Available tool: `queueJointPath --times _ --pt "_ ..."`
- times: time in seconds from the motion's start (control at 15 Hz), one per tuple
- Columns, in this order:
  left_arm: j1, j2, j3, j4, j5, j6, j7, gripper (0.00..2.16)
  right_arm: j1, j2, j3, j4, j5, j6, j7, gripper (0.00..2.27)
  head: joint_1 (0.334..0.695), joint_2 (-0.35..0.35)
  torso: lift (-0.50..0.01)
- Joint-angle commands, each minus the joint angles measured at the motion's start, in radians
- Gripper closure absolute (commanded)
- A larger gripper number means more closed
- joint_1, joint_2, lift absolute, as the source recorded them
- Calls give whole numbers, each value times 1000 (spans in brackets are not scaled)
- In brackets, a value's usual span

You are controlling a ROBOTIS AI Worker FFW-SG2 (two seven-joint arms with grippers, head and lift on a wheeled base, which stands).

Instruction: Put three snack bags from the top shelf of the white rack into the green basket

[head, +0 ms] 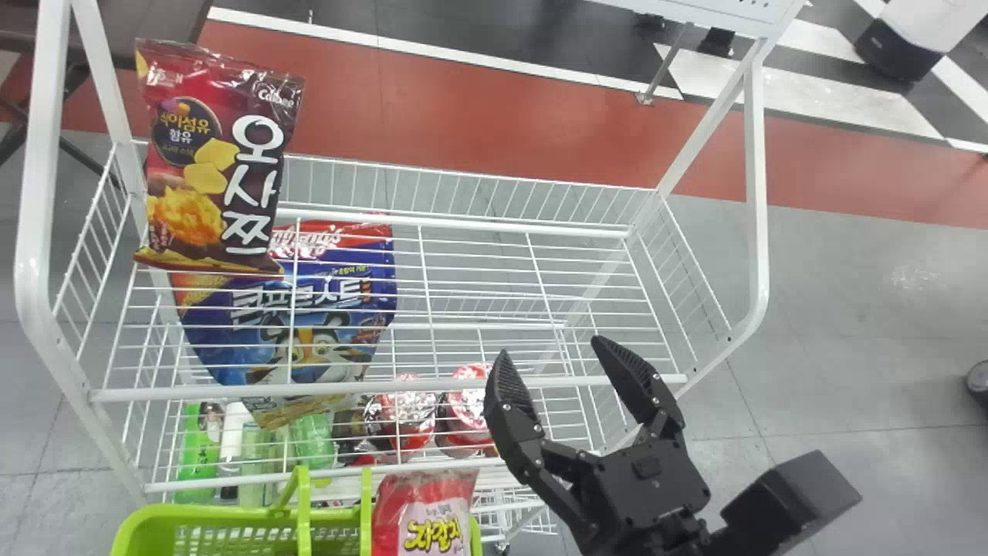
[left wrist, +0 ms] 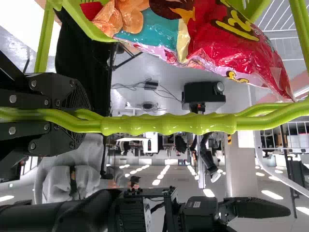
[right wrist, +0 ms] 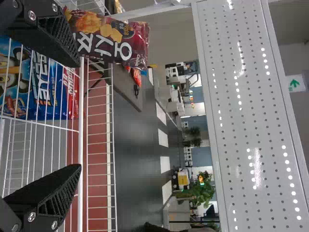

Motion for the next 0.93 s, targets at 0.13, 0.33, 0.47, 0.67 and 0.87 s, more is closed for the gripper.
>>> queueJointPath --times 0.13,0.33,0.47,0.67,0.87 --pt "0 0 0 0 0 4 0 2152 1 0 0 2 0 -11 0 70 695 -350 0" --pt "0 -1 0 0 0 4 0 2152 0 -1 0 6 -2 -17 0 70 695 -350 0" --pt "0 -1 0 0 0 4 0 2152 -2 -1 0 6 -2 -17 0 70 695 -350 0" --pt "0 -1 0 2 0 4 2 2152 -7 -1 0 9 -3 -17 0 70 695 -350 0" --pt "-3 -1 0 3 0 4 3 2152 -8 -1 0 11 -3 -17 0 83 695 -350 0"
